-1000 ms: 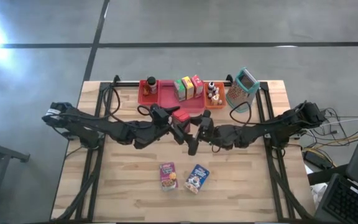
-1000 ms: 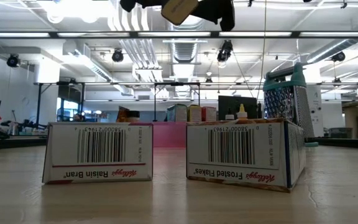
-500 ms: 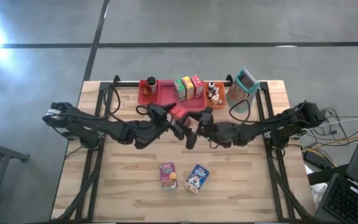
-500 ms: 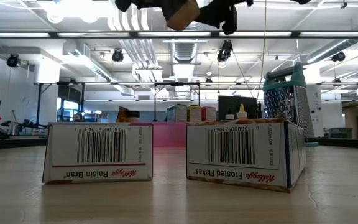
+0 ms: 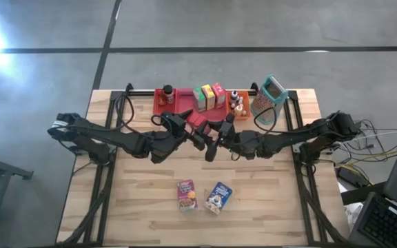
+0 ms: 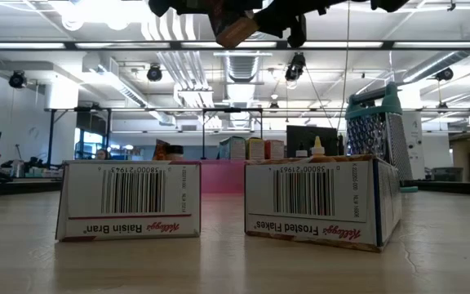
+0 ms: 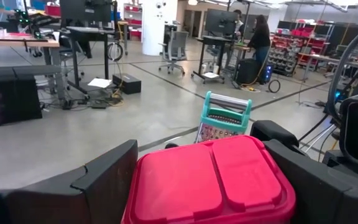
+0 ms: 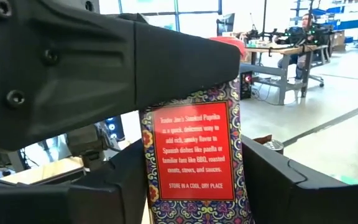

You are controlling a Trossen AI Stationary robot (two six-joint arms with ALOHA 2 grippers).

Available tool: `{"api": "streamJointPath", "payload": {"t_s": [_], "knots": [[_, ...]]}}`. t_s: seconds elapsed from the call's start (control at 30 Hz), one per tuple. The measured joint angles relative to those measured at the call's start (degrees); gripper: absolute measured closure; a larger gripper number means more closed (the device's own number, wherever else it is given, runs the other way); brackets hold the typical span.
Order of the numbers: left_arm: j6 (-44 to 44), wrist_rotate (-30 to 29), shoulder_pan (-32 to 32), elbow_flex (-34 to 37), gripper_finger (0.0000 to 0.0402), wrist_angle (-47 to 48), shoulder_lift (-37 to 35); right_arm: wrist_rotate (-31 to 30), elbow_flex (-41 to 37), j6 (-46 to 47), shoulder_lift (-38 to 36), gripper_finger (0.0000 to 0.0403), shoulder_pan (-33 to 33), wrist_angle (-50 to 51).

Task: Pick & Place Kitchen Items
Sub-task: Put the red seasoning can into the red bin

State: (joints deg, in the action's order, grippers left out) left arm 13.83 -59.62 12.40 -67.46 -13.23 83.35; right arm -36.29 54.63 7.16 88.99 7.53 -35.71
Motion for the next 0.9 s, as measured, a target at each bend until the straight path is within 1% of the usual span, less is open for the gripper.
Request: {"api": "streamJointPath", "payload": {"t_s": [0.13, 0.4, 0.5, 0.6, 0.73, 0.8, 0.9], "knots": [[-0.03, -0.04, -0.02, 0.0, 0.0071, 0.22, 0.02, 0.23, 0.0, 0.12, 0.0, 0.021, 0.0, 0.81], [-1.68, 0.47, -0.17, -0.95, 0.0071, 1.69, 0.05, 0.34, 0.85, 1.37, -0.32, 0.0206, 0.0, 5.39], [4.08, 0.82, -0.17, -2.74, 0.0066, 8.05, -0.49, 0.73, 1.78, 1.9, -0.55, 0.021, 0.04, 8.25], [10.24, 0.58, -0.55, -6.61, 0.0054, 18.75, -1.13, 0.05, 2.08, 2.11, -0.44, 0.021, 0.01, 10.32], [19.06, -1.62, -1.11, -10.35, 0.0033, 31.17, -0.9, 0.08, 3.02, 3.0, -0.44, 0.0208, -0.13, 12.04], [19.71, -1.76, -1.1, -11.14, 0.0024, 34.3, -0.7, 0.19, 2.99, 3.42, -0.48, 0.0212, -0.01, 13.66], [15.55, -2.05, -0.94, -11.59, 0.0018, 36.92, -1.64, 0.68, 2.97, 4.45, -0.39, 0.0219, 0.28, 16.2]]}}
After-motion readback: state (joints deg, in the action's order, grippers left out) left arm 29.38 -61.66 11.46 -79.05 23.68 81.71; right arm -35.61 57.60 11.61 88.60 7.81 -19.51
